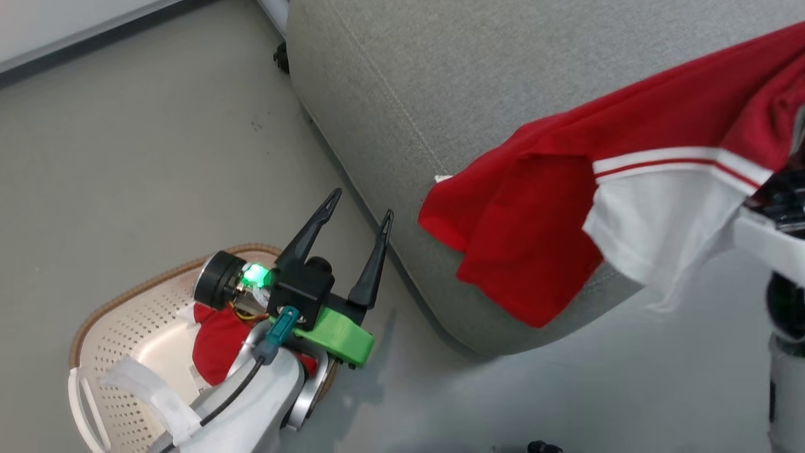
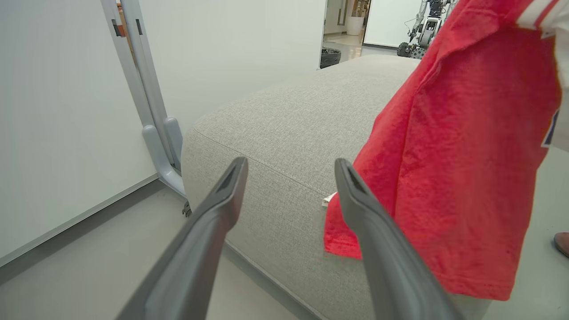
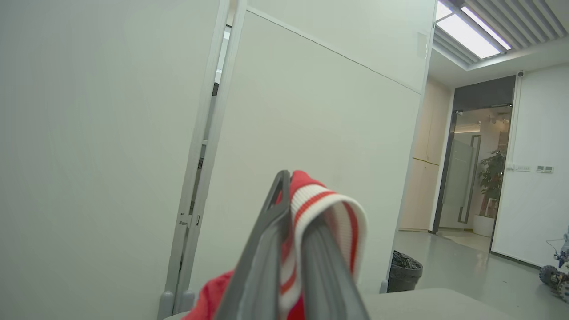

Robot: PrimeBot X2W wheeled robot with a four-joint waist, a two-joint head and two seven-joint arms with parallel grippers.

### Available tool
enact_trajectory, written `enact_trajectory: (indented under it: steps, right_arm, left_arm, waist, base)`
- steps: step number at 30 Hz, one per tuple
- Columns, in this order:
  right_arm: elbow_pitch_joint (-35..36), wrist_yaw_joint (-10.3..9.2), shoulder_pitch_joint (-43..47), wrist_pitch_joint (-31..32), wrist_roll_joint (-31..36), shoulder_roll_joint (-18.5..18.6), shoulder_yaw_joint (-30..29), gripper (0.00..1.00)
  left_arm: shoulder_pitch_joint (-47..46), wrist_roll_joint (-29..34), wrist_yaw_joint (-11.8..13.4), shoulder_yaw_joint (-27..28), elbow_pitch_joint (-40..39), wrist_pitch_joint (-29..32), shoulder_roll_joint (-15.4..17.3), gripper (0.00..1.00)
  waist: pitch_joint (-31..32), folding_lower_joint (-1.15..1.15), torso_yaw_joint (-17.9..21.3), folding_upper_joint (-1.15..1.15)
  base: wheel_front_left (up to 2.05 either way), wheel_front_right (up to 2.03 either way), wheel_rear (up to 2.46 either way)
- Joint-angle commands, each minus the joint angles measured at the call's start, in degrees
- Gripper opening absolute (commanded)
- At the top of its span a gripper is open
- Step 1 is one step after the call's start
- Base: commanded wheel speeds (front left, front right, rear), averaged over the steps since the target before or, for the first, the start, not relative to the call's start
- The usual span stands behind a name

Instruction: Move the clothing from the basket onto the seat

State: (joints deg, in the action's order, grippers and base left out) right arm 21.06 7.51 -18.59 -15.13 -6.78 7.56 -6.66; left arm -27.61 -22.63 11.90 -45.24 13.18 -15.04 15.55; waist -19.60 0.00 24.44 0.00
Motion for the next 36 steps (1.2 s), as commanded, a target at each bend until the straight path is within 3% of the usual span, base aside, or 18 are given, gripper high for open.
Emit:
enact_trajectory:
  steps: [1,5,11,14,18,23,27,33,34,35,36]
  right_arm:
    - [0.0,-0.04,-3.1,0.0,0.3,0.9,-1.6,0.0]
    - [-2.1,-0.04,-11.4,0.0,-1.0,5.0,-6.4,0.0]
    - [-7.8,-0.04,-24.4,0.0,-2.9,14.9,-13.0,0.0]
    - [-11.3,-0.04,-30.5,0.0,-3.0,20.0,-14.5,0.0]
    - [-17.7,-0.04,-35.4,0.0,-2.9,23.3,-14.4,0.0]
    - [-27.9,-0.04,-34.9,0.0,-2.0,21.6,-14.1,0.0]
    - [-36.1,-0.04,-31.6,0.0,-1.5,17.3,-15.2,0.0]
    - [-42.7,-0.04,-26.2,0.0,0.1,11.3,-16.1,0.0]
    - [-42.7,-0.04,-25.4,0.0,0.5,10.3,-16.9,0.17]
    - [-42.7,-0.04,-24.2,0.0,1.0,9.0,-17.7,1.0]
    - [-42.1,-0.06,-23.4,0.0,1.5,8.2,-18.7,1.0]
  left_arm:
    - [-1.9,0.8,-0.2,-0.1,-0.2,0.0,0.6,1.0]
    - [-4.3,1.7,-0.8,-0.5,-0.4,0.1,0.0,1.0]
    - [-7.4,2.3,-1.2,-0.3,-0.6,0.0,-1.3,1.0]
    - [-8.4,2.7,-1.1,0.0,-0.8,-0.1,-1.4,1.0]
    - [-9.3,3.2,-1.4,0.1,-0.8,-0.1,-1.6,1.0]
    - [-10.2,3.6,-2.0,-0.2,-0.3,-0.2,-2.6,1.0]
    - [-9.9,4.0,-2.3,0.0,0.1,-0.2,-3.5,1.0]
    - [-7.8,3.9,-3.2,0.2,1.1,-0.2,-4.3,1.0]
    - [-7.6,3.9,-3.2,0.4,1.3,-0.2,-4.4,1.0]
    - [-7.3,3.7,-3.4,0.6,1.5,-0.2,-4.7,1.0]
    - [-6.9,3.6,-3.5,0.8,1.6,-0.2,-5.0,1.0]
  waist:
    - [-6.1,0.0,-2.7,0.0]
    - [-10.4,0.0,-6.5,0.0]
    - [-15.8,0.0,-11.7,0.0]
    - [-17.9,0.0,-13.5,0.0]
    - [-20.1,0.0,-15.1,0.0]
    - [-21.5,0.0,-16.6,0.0]
    - [-21.3,0.0,-17.5,0.0]
    - [-19.2,0.0,-18.0,0.0]
    - [-18.6,0.0,-18.0,0.0]
    - [-17.9,0.0,-18.1,0.0]
    - [-17.3,0.0,-18.2,0.0]
  base:
    - [0.0,0.0,0.0]
    - [0.0,0.0,0.0]
    - [0.0,0.0,0.0]
    - [0.0,0.0,0.0]
    - [0.0,0.0,0.0]
    - [0.0,0.0,0.0]
    - [0.0,0.0,0.0]
    - [0.0,0.0,0.0]
    - [0.0,0.0,0.0]
    - [0.0,0.0,0.0]
    - [0.0,0.0,0.0]
